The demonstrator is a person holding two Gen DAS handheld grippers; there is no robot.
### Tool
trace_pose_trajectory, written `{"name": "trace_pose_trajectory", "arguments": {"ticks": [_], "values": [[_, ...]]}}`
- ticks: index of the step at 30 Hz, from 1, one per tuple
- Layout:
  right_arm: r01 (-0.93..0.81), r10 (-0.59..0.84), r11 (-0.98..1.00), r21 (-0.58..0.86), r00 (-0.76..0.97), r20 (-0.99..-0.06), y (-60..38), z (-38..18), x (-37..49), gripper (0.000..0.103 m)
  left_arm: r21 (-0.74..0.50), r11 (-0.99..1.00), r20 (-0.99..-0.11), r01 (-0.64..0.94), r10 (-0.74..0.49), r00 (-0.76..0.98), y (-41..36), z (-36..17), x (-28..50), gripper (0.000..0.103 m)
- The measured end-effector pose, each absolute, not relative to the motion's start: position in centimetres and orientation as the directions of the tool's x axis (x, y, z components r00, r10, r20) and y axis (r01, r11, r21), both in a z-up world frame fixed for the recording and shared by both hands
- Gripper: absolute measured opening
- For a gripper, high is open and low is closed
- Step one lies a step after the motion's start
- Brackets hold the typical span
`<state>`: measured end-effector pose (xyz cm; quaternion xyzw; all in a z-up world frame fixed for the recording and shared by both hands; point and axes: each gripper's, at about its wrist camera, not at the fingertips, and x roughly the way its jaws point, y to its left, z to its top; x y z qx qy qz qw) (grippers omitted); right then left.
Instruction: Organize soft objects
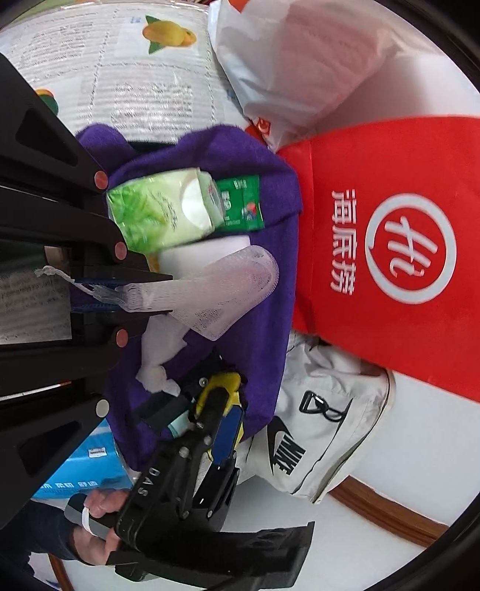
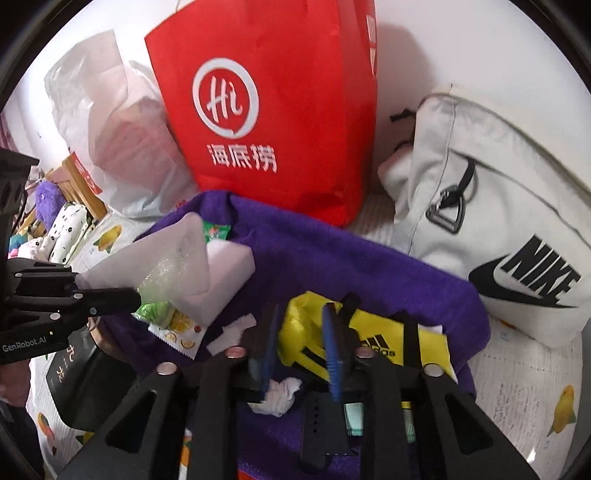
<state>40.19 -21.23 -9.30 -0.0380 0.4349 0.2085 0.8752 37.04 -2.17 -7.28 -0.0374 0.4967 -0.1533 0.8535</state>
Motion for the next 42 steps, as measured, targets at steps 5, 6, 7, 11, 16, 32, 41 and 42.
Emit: {"name": "trace_pose_trajectory", "arguments": {"ticks": [5, 6, 7, 11, 16, 32, 41, 42], "values": [[-0.38, 0.334, 0.915, 0.138, 0.52, -0.786, -22.1, -9.7, 39.8, 0.047, -0.223, 0.945, -0.843, 0.24, -0.31, 0.439, -3.8, -8.0, 37.6, 0.008], [-0.379, 0.341, 0.914, 0.148, 0.518, -0.785, -22.3, -9.7, 39.6, 0.052, -0.227, 0.942, -0.843, 0.247, -0.317, 0.435, -4.1, -8.1, 37.7, 0.008], [-0.379, 0.347, 0.912, 0.155, 0.515, -0.784, -22.4, -9.7, 39.5, 0.054, -0.228, 0.941, -0.844, 0.25, -0.319, 0.432, -4.4, -8.2, 37.8, 0.008], [-0.374, 0.336, 0.916, 0.147, 0.515, -0.788, -22.9, -9.3, 38.7, 0.055, -0.221, 0.938, -0.852, 0.267, -0.319, 0.415, -5.7, -8.8, 38.2, 0.008], [-0.34, 0.332, 0.926, 0.163, 0.529, -0.781, -24.2, -8.7, 37.4, 0.06, -0.181, 0.946, -0.866, 0.269, -0.283, 0.413, -6.9, -9.6, 38.5, 0.008], [-0.313, 0.284, 0.942, 0.123, 0.546, -0.789, -24.7, -7.7, 33.7, 0.061, -0.103, 0.969, -0.85, 0.225, -0.203, 0.487, -6.8, -7.2, 37.2, 0.068], [-0.246, 0.253, 0.96, 0.131, 0.573, -0.78, -25.4, -6.1, 30.5, 0.072, -0.057, 0.981, -0.833, 0.184, -0.148, 0.533, -5.4, -4.4, 33.9, 0.079], [-0.24, 0.25, 0.962, 0.131, 0.576, -0.778, -25.5, -5.8, 30.0, 0.074, -0.054, 0.982, -0.83, 0.179, -0.143, 0.539, -5.1, -4.0, 33.0, 0.082]]}}
